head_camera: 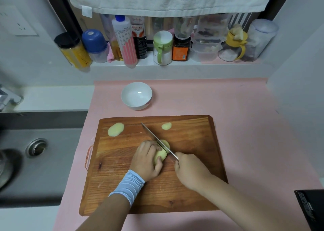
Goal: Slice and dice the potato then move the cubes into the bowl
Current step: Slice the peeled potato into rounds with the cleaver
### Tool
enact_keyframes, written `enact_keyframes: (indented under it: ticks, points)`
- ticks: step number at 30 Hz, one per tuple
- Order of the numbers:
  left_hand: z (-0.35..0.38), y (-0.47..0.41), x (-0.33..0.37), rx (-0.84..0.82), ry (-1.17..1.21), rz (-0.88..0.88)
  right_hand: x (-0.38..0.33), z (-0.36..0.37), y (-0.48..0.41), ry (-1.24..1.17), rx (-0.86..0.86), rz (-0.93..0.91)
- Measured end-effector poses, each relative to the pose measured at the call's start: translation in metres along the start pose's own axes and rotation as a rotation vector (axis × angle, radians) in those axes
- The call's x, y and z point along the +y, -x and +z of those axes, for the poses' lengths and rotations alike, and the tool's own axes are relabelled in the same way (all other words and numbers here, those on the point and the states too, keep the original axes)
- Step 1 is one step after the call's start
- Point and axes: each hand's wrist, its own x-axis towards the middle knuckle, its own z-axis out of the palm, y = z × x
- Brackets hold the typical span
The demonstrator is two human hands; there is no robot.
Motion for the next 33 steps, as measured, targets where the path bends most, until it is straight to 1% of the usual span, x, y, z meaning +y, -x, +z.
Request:
enact_keyframes:
  ticks: [4, 8, 13, 20, 23, 27, 33]
  points:
    - [-0.002, 0.000, 0.001, -0.011, 0.011, 0.015, 0.001, 0.012, -0.006, 0.001, 0.048, -0.011]
    - [-0.007, 0.002, 0.002, -0.054, 0.007, 0.020, 0.005, 0.010, -0.004, -0.014, 0.049, -0.002]
    - [-0.011, 0.011, 0.003, -0.062, -0.016, 0.084, 0.005, -0.001, 0.003, -0.018, 0.058, -0.018]
    - [-0.003, 0.013, 0.003, -0.049, -0.058, 0.031, -0.008, -0.010, 0.030, 0.042, 0.180, -0.146]
    - [-0.002, 0.013, 0.002, -0.039, -0.091, 0.047, -0.011, -0.009, 0.038, 0.076, 0.183, -0.151]
    - [0.000, 0.012, 0.002, -0.002, -0.079, 0.053, -0.011, -0.010, 0.044, 0.069, 0.168, -0.109]
    - [0.002, 0.012, 0.000, 0.010, -0.073, 0.054, -0.015, -0.016, 0.046, 0.067, 0.134, -0.077]
